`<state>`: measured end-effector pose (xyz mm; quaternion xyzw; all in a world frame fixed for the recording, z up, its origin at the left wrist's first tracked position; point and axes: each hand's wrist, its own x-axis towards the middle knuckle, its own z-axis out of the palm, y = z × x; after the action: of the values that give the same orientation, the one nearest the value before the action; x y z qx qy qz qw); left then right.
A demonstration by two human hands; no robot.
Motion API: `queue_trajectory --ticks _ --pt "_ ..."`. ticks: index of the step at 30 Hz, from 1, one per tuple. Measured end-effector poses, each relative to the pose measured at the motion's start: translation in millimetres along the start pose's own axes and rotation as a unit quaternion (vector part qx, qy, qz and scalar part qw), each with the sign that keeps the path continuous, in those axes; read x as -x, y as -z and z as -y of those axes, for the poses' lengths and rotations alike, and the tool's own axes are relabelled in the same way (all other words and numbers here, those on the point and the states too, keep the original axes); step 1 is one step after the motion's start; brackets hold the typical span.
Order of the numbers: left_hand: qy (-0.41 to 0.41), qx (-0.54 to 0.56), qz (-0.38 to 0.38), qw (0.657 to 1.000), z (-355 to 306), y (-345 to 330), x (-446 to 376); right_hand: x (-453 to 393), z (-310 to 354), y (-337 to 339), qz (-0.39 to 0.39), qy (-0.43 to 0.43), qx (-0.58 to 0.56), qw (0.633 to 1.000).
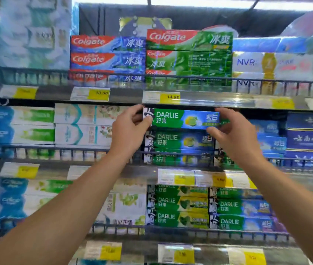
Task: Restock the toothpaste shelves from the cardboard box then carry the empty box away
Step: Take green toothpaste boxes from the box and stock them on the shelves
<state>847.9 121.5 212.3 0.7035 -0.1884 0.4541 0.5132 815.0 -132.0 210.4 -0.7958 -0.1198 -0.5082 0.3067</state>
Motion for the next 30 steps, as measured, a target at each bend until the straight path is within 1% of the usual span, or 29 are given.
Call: queue_trajectory --ticks 8,14,19,30 --pt "-0.045 -0.075 -0.018 0.996 8 -16 -5 -1 -15 -21 -0.051 -0.010 0.002 0.999" --pt "-0.060 -0.145 0.015 0.987 11 -19 -7 1 -20 -30 -0.060 -0.012 0.027 0.998" --pt "-0.085 -0.186 0.011 0.979 10 -18 -10 -3 -18 -28 -0.057 -0.010 0.062 0.996" --pt "-0.078 -0.197 -0.009 0.977 11 -17 -12 -6 -13 -31 -0.043 -0.012 0.087 0.995"
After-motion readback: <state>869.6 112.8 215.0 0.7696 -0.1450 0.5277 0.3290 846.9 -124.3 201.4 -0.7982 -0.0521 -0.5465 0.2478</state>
